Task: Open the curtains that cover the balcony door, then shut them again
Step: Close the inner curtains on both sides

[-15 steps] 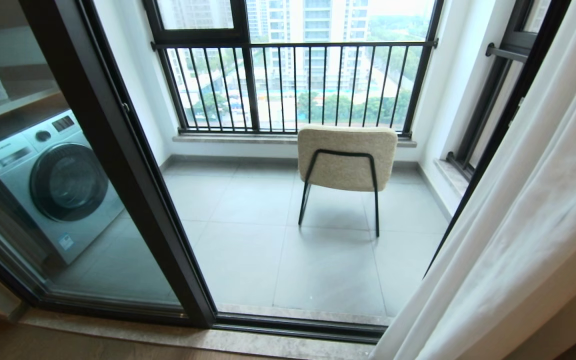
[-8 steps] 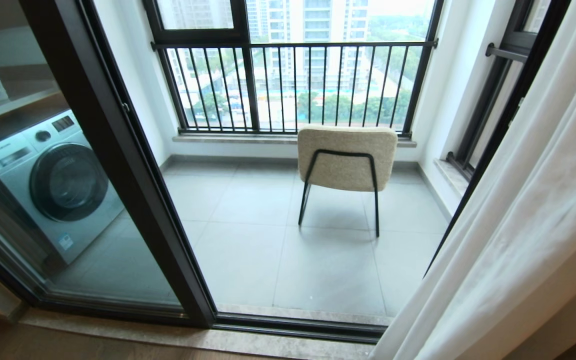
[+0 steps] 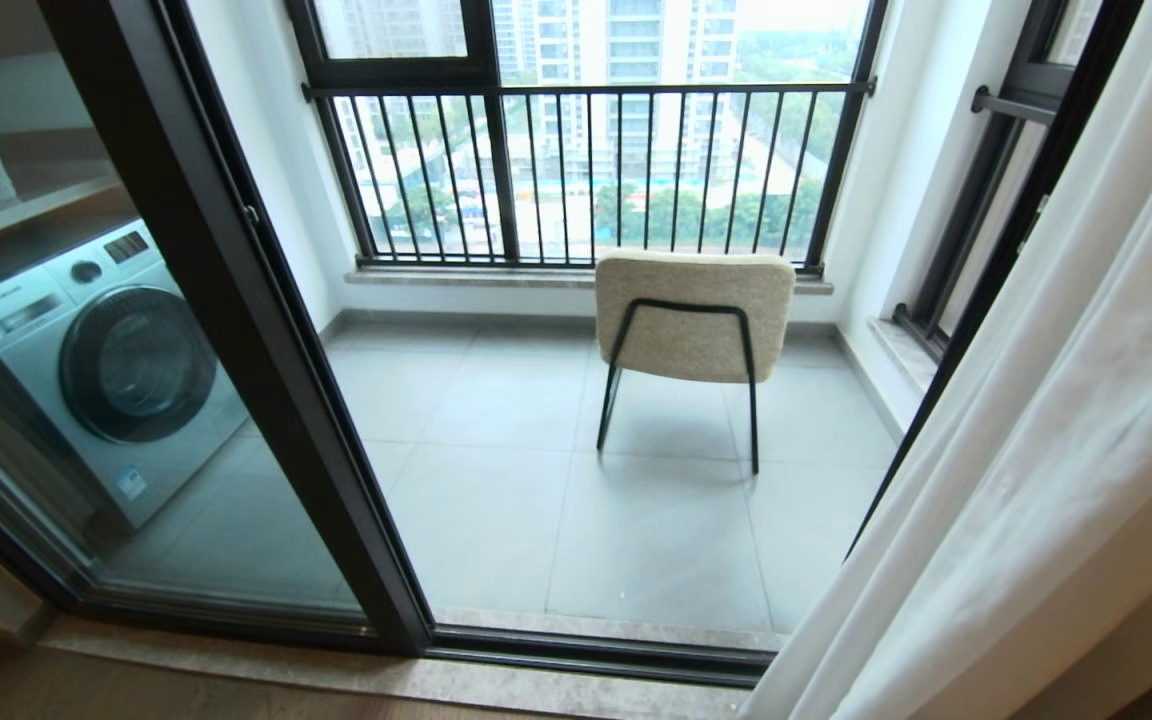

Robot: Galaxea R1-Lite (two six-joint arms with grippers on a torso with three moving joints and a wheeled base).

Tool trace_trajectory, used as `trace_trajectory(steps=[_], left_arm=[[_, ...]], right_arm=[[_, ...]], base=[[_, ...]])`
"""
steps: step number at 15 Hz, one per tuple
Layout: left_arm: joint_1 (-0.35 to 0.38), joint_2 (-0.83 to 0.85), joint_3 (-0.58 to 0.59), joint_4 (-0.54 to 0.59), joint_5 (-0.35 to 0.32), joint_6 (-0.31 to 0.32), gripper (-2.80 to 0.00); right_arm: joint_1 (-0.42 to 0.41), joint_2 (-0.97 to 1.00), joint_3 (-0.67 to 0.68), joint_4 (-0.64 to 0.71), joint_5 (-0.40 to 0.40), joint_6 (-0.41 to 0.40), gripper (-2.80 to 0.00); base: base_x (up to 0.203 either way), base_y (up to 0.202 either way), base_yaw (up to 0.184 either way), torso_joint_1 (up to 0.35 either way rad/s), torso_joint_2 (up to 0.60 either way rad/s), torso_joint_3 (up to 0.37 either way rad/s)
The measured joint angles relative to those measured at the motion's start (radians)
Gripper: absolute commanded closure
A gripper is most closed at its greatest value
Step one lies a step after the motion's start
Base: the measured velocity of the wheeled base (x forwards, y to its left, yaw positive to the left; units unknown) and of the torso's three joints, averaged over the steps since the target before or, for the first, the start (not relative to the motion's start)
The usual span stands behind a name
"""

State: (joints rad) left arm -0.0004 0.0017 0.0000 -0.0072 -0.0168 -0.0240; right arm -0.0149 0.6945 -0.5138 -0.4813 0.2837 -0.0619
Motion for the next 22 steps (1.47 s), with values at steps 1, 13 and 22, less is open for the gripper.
trace_trajectory(steps=[1, 13, 22], left_arm=[[0.0, 0.0, 0.0, 0.0, 0.0, 0.0, 0.0], [0.0, 0.0, 0.0, 0.0, 0.0, 0.0, 0.0], [0.0, 0.0, 0.0, 0.0, 0.0, 0.0, 0.0]], right_arm=[[-0.004, 0.034, -0.012, -0.023, -0.02, 0.0, -2.8], [-0.026, 0.4, -0.046, -0.375, -0.102, -0.131, -2.8], [-0.026, 0.55, -0.048, -0.447, -0.163, -0.182, -2.8]], base=[[0.0, 0.0, 0.0, 0.0, 0.0, 0.0], [0.0, 0.0, 0.0, 0.0, 0.0, 0.0], [0.0, 0.0, 0.0, 0.0, 0.0, 0.0]])
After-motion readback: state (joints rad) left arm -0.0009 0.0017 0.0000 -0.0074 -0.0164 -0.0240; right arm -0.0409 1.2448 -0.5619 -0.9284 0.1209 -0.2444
